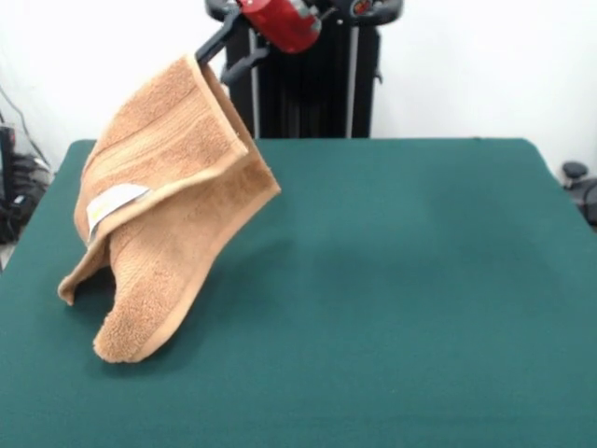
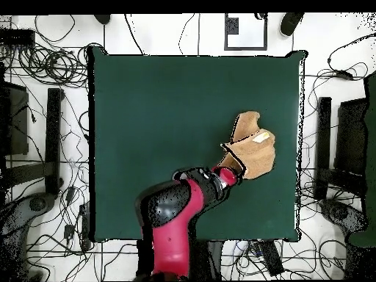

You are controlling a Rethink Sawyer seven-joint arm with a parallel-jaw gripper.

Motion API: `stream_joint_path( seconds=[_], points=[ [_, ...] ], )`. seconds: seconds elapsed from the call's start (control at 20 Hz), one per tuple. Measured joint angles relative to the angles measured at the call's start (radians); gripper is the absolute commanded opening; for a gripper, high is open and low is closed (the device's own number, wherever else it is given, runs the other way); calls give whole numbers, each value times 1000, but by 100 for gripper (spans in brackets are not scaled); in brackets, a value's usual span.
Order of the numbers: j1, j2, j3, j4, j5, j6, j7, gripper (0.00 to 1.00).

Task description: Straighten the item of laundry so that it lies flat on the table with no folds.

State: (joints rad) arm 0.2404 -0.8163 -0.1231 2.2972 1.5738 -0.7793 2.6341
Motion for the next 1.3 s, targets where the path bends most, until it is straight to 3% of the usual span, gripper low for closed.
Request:
stream_joint_path(
  seconds=[0.1,0.25,0.6,1.1,1.2,1.3],
  points=[
    [-31,-60,-45,57,-94,81,0,100],
    [-67,-142,-129,114,-163,180,0,100],
    [-141,-246,-263,158,-313,279,0,100],
    [-349,-258,-282,140,-727,330,0,100],
    [-449,-251,-279,119,-884,345,0,100],
    [-517,-243,-274,99,-981,362,0,100]
  ],
)
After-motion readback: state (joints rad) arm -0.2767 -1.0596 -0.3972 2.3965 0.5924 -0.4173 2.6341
